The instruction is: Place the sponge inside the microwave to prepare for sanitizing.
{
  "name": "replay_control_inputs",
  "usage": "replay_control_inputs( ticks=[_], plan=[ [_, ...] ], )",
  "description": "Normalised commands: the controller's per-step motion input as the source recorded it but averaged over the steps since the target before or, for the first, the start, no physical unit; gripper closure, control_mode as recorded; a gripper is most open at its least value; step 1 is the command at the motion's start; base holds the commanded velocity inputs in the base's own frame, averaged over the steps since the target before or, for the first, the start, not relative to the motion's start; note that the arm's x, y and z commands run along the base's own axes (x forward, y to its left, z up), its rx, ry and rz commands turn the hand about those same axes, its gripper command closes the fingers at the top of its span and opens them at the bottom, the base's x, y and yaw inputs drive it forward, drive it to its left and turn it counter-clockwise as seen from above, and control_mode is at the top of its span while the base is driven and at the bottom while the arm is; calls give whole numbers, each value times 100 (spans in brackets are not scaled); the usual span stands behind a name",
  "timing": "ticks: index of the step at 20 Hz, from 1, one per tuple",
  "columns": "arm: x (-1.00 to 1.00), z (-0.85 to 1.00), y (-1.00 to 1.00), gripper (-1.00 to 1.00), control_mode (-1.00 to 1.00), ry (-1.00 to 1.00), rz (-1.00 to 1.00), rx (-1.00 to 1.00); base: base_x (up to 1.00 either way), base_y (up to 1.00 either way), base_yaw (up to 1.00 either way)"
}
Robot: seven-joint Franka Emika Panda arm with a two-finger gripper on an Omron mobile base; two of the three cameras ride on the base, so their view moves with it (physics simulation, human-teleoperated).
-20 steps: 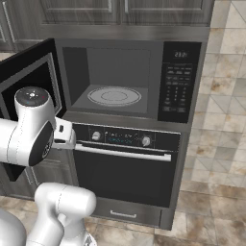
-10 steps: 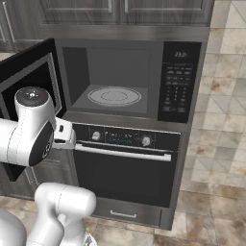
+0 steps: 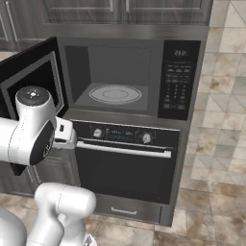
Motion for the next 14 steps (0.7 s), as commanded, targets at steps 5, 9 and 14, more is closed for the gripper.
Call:
replay_control_inputs(
  ticks=[5, 9, 14],
  plan=[
    [0, 0, 0, -100, 100, 0, 0, 0, -74, 0, -9],
    [0, 0, 0, -100, 100, 0, 0, 0, -40, 25, -23],
    [0, 0, 0, -100, 100, 0, 0, 0, -1, 72, -23]
  ],
)
